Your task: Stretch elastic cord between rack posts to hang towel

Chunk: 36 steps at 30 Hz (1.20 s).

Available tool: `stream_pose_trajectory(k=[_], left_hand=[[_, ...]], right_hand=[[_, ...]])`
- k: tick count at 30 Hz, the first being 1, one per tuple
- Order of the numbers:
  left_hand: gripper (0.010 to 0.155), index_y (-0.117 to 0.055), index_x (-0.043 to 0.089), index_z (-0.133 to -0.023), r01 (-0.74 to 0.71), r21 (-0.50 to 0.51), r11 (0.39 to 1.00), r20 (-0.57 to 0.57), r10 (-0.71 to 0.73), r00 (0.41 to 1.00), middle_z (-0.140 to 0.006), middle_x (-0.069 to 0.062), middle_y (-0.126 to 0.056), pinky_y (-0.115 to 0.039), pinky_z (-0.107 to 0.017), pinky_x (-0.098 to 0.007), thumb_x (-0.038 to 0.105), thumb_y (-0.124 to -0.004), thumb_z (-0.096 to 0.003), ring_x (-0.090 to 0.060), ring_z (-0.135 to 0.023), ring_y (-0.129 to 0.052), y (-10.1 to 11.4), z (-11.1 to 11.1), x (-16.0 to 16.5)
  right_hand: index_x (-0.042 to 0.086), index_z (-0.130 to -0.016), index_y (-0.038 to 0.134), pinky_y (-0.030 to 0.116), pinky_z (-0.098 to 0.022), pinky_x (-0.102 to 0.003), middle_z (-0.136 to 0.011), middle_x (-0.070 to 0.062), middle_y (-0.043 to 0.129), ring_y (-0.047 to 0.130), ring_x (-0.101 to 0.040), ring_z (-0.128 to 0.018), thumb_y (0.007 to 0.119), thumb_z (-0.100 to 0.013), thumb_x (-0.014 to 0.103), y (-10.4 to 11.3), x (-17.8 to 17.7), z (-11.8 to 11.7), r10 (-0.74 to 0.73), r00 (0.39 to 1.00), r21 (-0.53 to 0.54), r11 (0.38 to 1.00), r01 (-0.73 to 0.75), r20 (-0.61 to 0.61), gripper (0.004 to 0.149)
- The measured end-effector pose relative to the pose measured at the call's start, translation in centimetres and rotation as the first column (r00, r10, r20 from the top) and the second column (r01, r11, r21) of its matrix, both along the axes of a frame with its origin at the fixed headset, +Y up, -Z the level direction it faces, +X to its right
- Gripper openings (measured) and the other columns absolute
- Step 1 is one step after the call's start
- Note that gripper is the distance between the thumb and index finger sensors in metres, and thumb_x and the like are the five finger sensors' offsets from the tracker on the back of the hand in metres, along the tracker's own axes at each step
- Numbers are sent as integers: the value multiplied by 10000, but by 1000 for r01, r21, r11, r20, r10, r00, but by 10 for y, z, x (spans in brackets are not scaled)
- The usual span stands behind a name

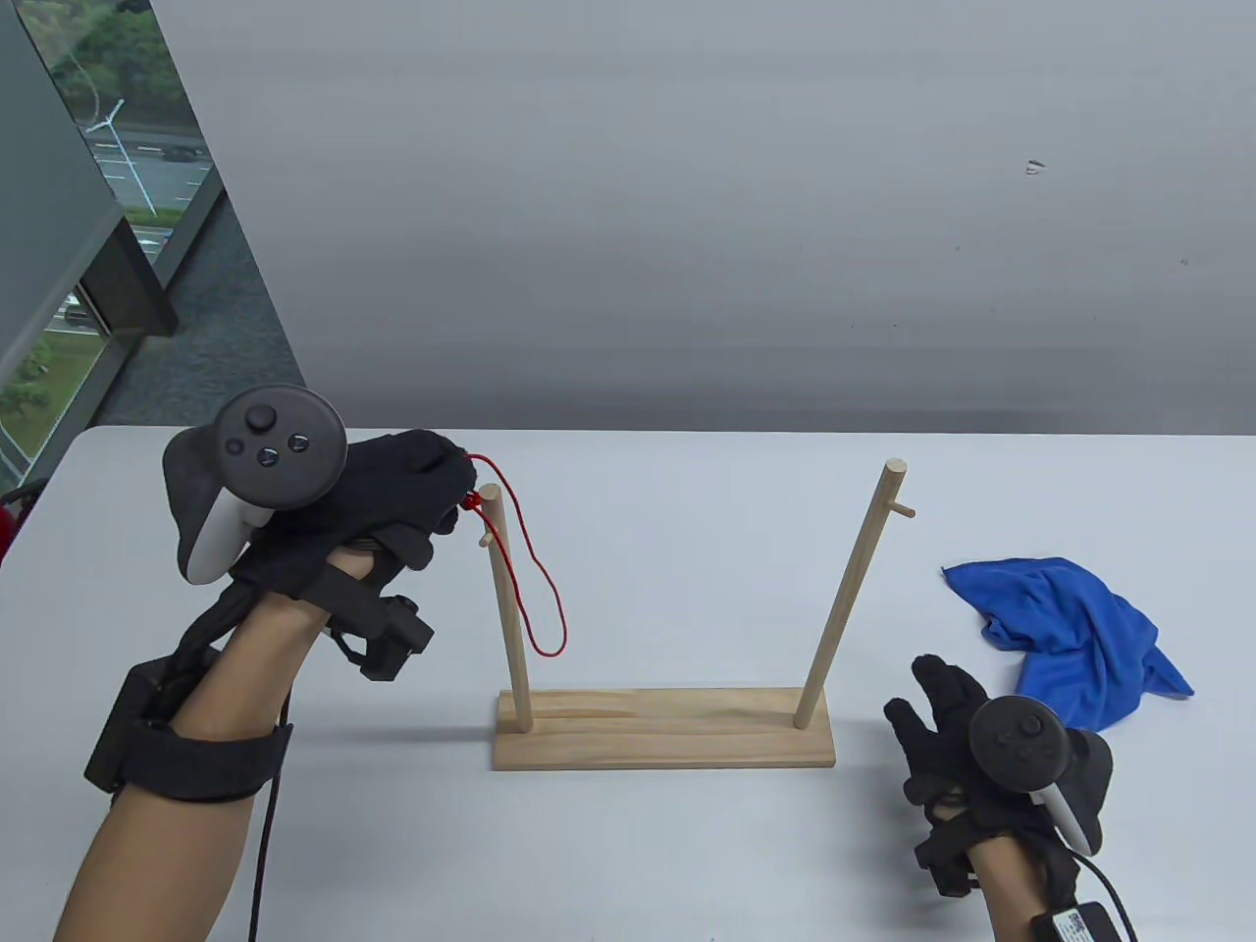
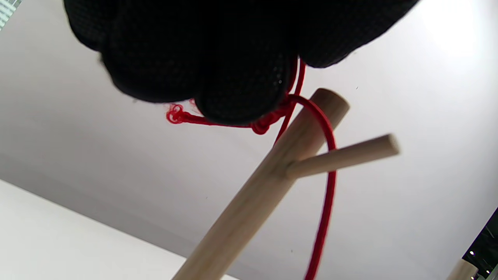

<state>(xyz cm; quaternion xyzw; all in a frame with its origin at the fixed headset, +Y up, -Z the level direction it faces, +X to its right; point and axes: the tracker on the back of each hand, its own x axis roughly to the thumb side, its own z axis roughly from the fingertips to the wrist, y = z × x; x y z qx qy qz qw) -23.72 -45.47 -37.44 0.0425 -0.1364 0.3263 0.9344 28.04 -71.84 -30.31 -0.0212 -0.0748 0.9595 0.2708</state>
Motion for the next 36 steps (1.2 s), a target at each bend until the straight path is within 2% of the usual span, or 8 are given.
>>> stream_pose_trajectory(k=[6,9,12,20,24,29,33,36], left_hand=[[437,-937,201,-771,-95,-132,987,52,103,993,-521,-11,-1069,-728,-586,-565,495,-775,-491,-303,-418,-1012,-19,-10,-7],[555,-908,196,-824,-168,-167,972,63,181,982,-573,-29,-1057,-715,-596,-575,602,-709,-502,-323,-468,-998,-29,-12,-12],[616,-897,175,-843,-271,-136,953,25,276,961,-616,-63,-1052,-709,-595,-589,640,-700,-491,-356,-506,-991,-39,-8,-19],[745,-763,205,-987,-330,-51,943,-17,329,944,-942,-126,-888,-650,-646,-631,736,-656,-477,-436,-804,-875,-64,13,-39],[757,-716,212,-1027,-349,15,937,-26,349,937,-1036,-143,-802,-570,-686,-677,720,-704,-466,-453,-909,-796,-81,25,-46],[753,-687,211,-1043,-338,37,940,-42,339,940,-1071,-141,-766,-524,-703,-705,647,-802,-440,-451,-955,-764,-117,35,-49],[744,-682,221,-1044,-357,6,934,-50,357,933,-1076,-126,-765,-514,-705,-717,602,-840,-424,-438,-961,-768,-152,41,-50],[735,-685,223,-1042,-377,-60,924,-57,374,926,-1081,-124,-759,-513,-705,-721,558,-866,-413,-437,-965,-762,-182,45,-48]], right_hand=[[122,-978,565,533,-575,-722,-982,-198,616,773,-408,-850,712,-453,508,0,0,0,-1,1000,2,1000,1,-2,669],[121,-978,565,537,-574,-721,-982,-197,617,775,-408,-849,712,-452,510,0,-1,1,0,1000,5,1000,0,-5,670],[121,-978,566,546,-572,-717,-981,-198,618,776,-407,-848,712,-453,508,0,-1,1,-5,1000,7,1000,5,-11,668],[121,-980,560,560,-567,-715,-985,-198,608,767,-409,-853,714,-452,506,0,-4,1,-10,1000,19,1000,10,-23,671],[121,-976,568,601,-554,-699,-983,-195,612,772,-408,-850,715,-451,511,1,-8,2,-8,999,28,1000,9,-43,670],[123,-956,606,682,-514,-659,-955,-194,654,817,-398,-803,727,-444,513,4,-15,4,-28,996,74,997,34,-80,654],[122,-935,641,730,-483,-626,-928,-190,693,856,-385,-759,733,-441,512,7,-20,6,-26,994,104,994,37,-102,636],[116,-918,663,761,-457,-599,-905,-193,717,882,-378,-720,740,-439,508,10,-22,8,-34,993,131,990,49,-115,623]])
